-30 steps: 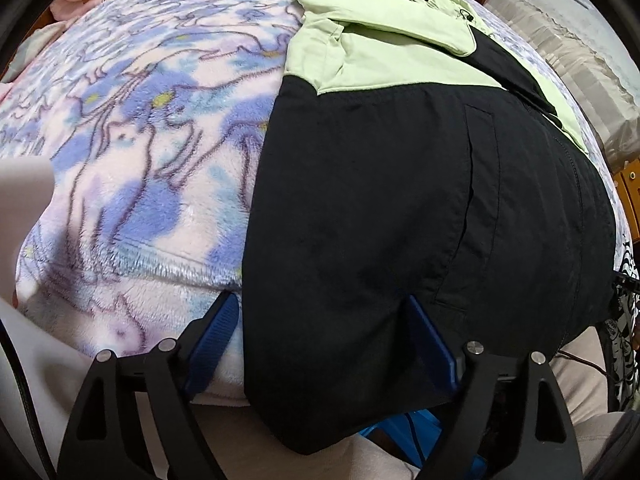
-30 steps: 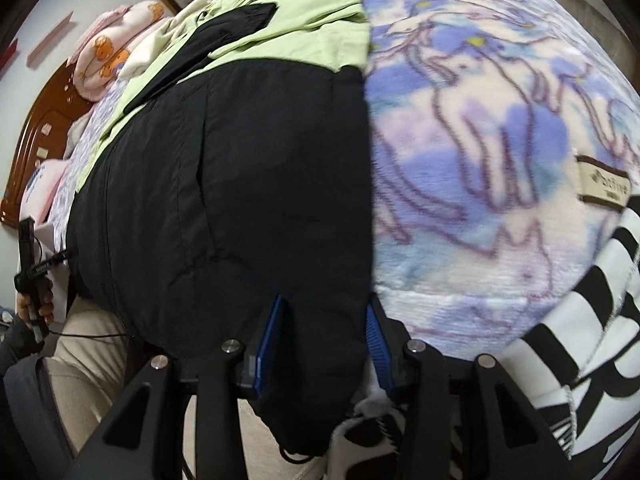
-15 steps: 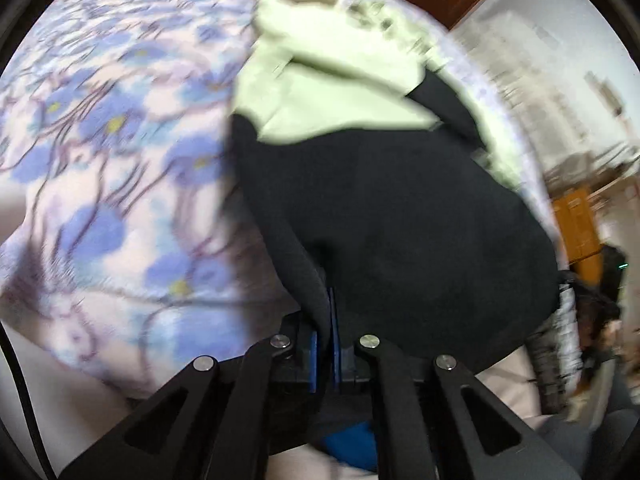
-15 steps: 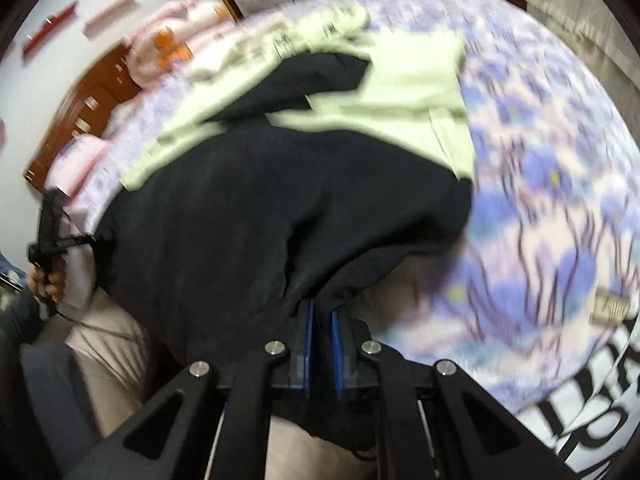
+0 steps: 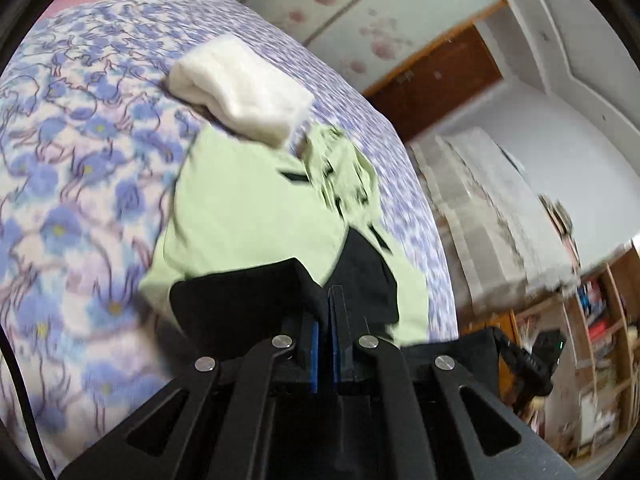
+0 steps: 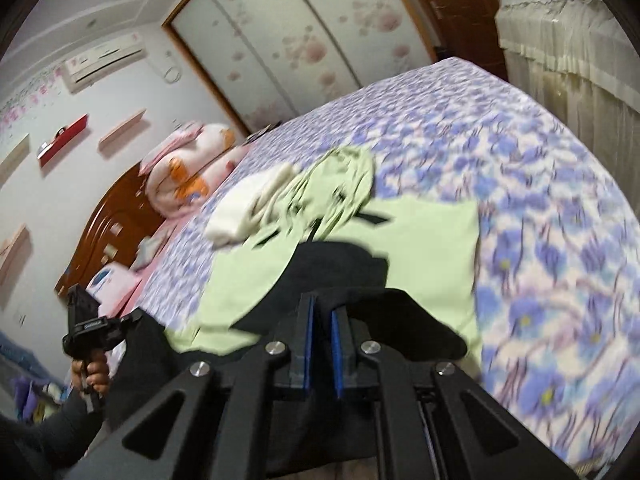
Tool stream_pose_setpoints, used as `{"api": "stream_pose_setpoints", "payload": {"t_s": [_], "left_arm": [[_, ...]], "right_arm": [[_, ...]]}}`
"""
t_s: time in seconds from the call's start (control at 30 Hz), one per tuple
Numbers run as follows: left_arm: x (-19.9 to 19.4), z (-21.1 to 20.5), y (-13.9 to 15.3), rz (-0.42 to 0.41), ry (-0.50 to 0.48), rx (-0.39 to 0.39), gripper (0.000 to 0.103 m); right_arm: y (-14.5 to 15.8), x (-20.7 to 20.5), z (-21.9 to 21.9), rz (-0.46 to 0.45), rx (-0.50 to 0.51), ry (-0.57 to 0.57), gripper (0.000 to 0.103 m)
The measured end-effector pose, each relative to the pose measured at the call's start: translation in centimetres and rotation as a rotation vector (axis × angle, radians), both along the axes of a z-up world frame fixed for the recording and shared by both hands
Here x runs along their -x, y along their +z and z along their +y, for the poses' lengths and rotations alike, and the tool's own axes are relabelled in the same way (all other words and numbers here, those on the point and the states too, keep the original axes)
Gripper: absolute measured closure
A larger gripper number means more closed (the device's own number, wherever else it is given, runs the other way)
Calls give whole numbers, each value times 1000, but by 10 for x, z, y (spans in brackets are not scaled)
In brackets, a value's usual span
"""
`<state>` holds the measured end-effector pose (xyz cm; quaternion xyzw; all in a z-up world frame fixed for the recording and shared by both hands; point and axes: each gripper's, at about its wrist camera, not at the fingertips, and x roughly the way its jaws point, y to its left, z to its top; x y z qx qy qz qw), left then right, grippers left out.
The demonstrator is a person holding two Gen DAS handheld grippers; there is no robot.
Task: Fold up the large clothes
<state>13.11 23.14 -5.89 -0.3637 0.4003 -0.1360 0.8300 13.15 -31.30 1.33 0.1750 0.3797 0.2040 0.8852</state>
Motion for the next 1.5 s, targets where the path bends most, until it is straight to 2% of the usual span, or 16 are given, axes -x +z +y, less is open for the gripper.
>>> {"api": "stream_pose_setpoints", "payload": {"t_s": [0.1,0.2,0.27,0.3,0.37,0.53,0.77,0.83,0.93,1.03,1.13,1.2,1.27,1.33,1.37,1.5], "left_arm": [[-32,12,-5,32,68,-30,101],[-73,26,-29,117,137,-46,100],[-98,33,-51,205,173,-66,95],[-106,37,-62,237,181,-62,87],[-121,41,-79,293,195,-64,76],[-135,46,-90,283,201,-70,51],[-130,38,-89,273,125,-216,51],[-119,36,-82,239,110,-262,50],[-95,28,-71,200,85,-380,48],[-70,23,-68,199,54,-415,47],[-41,8,-78,211,-58,-355,46],[-32,-11,-92,254,-150,-323,47],[-27,-29,-100,259,-215,-300,47],[-26,-44,-105,255,-273,-237,47],[-27,-51,-109,256,-306,-167,47],[-36,-61,-111,247,-298,-67,47]], "right_arm": [[-10,-40,-11,39,-17,-97,96],[-35,-79,-22,146,-39,-195,91],[-63,-105,-27,257,-31,-255,78],[-72,-110,-29,287,-29,-270,67],[-85,-118,-29,308,-11,-281,60],[-100,-119,-33,311,-15,-285,58],[-104,-111,-50,313,32,-302,58],[-102,-103,-49,296,60,-290,58],[-100,-88,-44,274,122,-261,58],[-102,-69,-33,280,159,-194,58],[-110,-51,-15,329,144,-83,58],[-118,-45,2,362,124,0,58],[-125,-41,23,383,108,72,58],[-130,-42,37,410,68,116,58],[-134,-44,43,425,36,131,58],[-137,-52,60,435,-51,166,58]]}}
